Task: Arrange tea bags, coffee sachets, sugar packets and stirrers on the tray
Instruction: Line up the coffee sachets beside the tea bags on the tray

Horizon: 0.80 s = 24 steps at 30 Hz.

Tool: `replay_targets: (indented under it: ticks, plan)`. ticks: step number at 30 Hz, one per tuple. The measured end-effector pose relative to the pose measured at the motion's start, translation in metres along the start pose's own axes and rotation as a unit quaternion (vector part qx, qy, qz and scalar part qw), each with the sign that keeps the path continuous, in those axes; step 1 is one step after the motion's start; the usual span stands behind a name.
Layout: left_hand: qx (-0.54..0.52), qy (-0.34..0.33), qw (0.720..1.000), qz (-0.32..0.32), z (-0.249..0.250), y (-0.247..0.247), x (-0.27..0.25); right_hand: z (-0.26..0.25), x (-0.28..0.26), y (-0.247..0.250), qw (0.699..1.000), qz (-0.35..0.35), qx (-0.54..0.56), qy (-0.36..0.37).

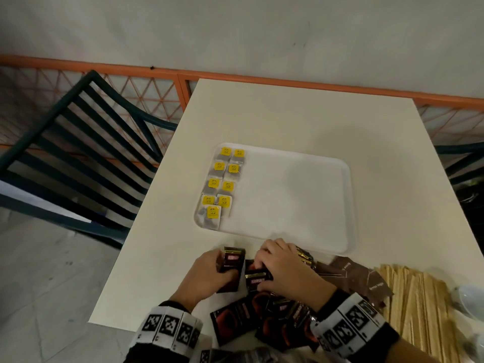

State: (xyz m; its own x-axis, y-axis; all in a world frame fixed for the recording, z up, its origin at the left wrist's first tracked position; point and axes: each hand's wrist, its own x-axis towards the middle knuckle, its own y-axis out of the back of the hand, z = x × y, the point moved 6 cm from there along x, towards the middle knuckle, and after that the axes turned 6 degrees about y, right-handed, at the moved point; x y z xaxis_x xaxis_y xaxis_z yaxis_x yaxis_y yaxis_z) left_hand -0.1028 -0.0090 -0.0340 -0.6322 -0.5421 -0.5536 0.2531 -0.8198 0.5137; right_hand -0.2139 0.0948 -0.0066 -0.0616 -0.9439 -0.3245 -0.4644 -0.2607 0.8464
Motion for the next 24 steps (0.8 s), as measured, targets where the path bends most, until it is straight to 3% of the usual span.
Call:
replay_targets:
  ticks: [5,10,13,18,22,24]
  plan:
    - [-0.235,0.089,0.968,-0.020,-0.007,0.009,-0.011,0.003,-0.003,0.028,0.990,0.043,0.135,-0.023]
    - [-0.342,0.001,0.939,-0.040,0.028,0.018,-0.023,0.003,-0.008,0.061,0.949,0.137,0.281,-0.045]
    - [-0.342,-0.055,0.933,-0.100,0.047,0.016,-0.034,-0.008,-0.007,0.073,0.919,0.171,0.353,-0.026]
    - [-0.263,-0.073,0.947,-0.171,0.053,0.009,-0.039,-0.029,-0.004,0.063,0.908,0.195,0.370,-0.015]
    - [-0.230,-0.066,0.952,-0.190,0.041,0.013,-0.039,-0.009,-0.017,0.049,0.935,0.229,0.264,-0.062]
    - [-0.225,-0.058,0.953,-0.193,0.032,0.016,-0.038,0.013,-0.031,0.032,0.957,0.166,0.195,-0.135]
